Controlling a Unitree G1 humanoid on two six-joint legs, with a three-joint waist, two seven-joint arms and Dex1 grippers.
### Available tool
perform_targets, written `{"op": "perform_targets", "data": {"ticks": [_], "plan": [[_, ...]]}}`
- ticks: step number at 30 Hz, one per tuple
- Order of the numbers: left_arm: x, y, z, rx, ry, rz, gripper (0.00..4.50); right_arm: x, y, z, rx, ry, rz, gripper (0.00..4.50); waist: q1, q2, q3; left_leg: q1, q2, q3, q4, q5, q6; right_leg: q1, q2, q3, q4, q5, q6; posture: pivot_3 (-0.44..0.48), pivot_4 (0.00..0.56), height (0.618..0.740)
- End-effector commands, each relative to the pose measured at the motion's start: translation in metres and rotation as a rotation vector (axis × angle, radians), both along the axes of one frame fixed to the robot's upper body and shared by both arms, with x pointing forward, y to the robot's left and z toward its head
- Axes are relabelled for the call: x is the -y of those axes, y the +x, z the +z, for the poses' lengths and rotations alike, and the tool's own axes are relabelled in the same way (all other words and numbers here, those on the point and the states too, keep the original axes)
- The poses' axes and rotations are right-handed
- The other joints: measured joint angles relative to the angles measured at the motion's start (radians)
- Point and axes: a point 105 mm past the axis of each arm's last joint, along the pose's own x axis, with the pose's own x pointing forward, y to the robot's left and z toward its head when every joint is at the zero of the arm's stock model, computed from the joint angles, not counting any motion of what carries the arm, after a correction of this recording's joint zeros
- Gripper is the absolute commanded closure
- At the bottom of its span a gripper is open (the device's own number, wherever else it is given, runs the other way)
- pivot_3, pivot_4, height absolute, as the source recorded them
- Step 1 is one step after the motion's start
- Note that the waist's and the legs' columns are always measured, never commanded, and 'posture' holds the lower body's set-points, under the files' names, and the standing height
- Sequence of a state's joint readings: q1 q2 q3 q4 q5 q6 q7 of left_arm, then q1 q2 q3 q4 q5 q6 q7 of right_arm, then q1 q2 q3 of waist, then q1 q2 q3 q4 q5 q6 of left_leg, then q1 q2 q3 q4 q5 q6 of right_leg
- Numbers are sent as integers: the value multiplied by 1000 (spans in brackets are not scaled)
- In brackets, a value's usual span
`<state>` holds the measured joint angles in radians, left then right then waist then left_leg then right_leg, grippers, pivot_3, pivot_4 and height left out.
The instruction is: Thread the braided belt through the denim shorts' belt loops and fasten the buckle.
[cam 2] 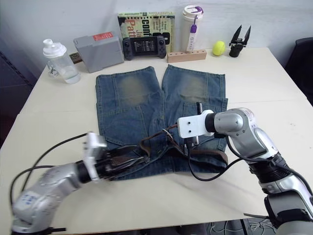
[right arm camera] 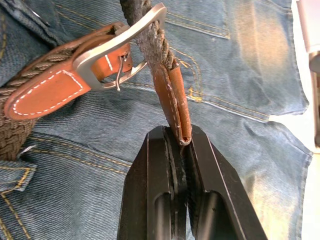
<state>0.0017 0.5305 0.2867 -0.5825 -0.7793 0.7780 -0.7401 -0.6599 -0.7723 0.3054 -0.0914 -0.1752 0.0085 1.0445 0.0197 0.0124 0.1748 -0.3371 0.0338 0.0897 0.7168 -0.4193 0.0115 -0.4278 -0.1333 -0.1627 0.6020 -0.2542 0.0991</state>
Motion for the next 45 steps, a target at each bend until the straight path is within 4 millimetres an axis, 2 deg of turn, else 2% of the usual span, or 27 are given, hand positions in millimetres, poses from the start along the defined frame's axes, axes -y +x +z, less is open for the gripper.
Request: {"op": "perform_targets", "data": {"ticks": [1,2,3,5,6,10,12,18,22,24,26,31,33,36,37,38,39,41,42,45], "plan": [[-20,13,17,22,-87,31,3689,-6,-6,17,61,55,28,4500,1,0,0,0,0,0,0,0,0,0,0,0,0,0,0,0,150,722],[-28,25,8,4,-27,85,4203,-6,-6,17,66,59,30,4500,2,0,0,0,-1,0,0,0,0,0,0,0,0,0,0,0,150,722],[-33,35,-4,-6,62,122,4471,-6,-7,18,71,64,32,4500,2,0,0,0,-1,1,0,0,0,0,0,0,0,0,0,0,150,722],[-43,51,-30,-35,231,184,4471,-7,-10,20,82,81,37,4500,-1,0,0,0,-1,4,-1,0,0,0,1,-1,0,0,0,0,150,722],[-45,55,-36,-39,265,196,4471,-7,-10,20,85,85,38,4500,-3,0,0,1,-1,5,-2,0,0,0,1,0,0,0,0,0,150,722],[-39,58,-54,-67,287,153,4471,1,-12,26,107,129,16,4500,-11,-2,2,0,-1,6,-3,0,0,0,2,-1,-1,0,0,0,150,722],[-34,59,-57,-70,272,137,4471,17,-9,32,113,165,-42,4500,-7,-2,2,-1,-1,5,-2,0,0,0,2,-1,-1,0,0,0,150,722],[-31,58,-70,-54,356,113,4471,90,-6,52,157,189,-235,4500,4,-1,2,0,-2,6,-1,0,0,0,1,0,-1,1,1,0,150,722],[-30,57,-74,-38,379,105,4471,126,-5,70,203,210,-340,4500,2,-1,2,1,-1,7,-2,0,0,1,1,1,0,1,1,0,150,722],[-29,58,-72,-23,374,112,4471,132,-5,78,224,208,-354,4500,3,0,2,1,-1,7,-2,0,0,1,1,1,0,1,1,0,150,722],[-30,62,-69,-1,372,127,4471,123,-6,83,223,233,-321,4500,2,0,2,1,-1,7,-2,0,0,1,1,1,0,1,1,0,150,722],[-27,65,-46,99,334,124,4471,65,-19,71,144,260,-125,4500,2,0,2,1,-1,7,-1,0,0,0,1,1,0,1,1,0,150,722],[-27,66,-34,136,309,128,4471,49,-22,67,125,259,-79,4500,3,0,2,1,-1,6,-1,0,0,0,1,0,0,1,1,0,150,722],[-21,60,13,230,173,81,3550,12,-25,51,79,255,4,4500,2,-2,4,-1,-1,6,0,0,0,0,1,0,0,1,1,0,150,722],[-18,57,22,246,143,60,3068,6,-24,48,75,252,13,4500,3,-2,4,-1,0,5,0,0,0,0,1,0,0,1,1,0,150,722],[-17,56,27,250,129,49,2625,3,-23,47,75,249,13,4500,3,-2,4,-1,0,5,0,0,0,0,1,0,0,1,1,0,150,722],[-10,51,41,269,80,14,2162,-1,-21,44,77,242,15,4500,3,-2,4,-1,-1,5,0,0,0,0,0,0,1,1,1,0,150,722],[-2,45,56,285,28,-27,1345,-5,-18,41,80,234,16,4500,3,-2,4,-1,-1,5,0,0,0,0,0,0,0,1,1,0,150,722],[9,41,64,306,17,-60,905,-7,-17,40,86,224,18,4500,3,-2,4,-1,-1,4,0,0,0,0,0,0,0,1,1,0,150,722],[32,36,69,345,44,-117,905,-11,-14,39,96,220,20,4500,3,-2,4,-1,-1,4,0,0,0,0,0,0,0,1,1,0,150,722]]}}
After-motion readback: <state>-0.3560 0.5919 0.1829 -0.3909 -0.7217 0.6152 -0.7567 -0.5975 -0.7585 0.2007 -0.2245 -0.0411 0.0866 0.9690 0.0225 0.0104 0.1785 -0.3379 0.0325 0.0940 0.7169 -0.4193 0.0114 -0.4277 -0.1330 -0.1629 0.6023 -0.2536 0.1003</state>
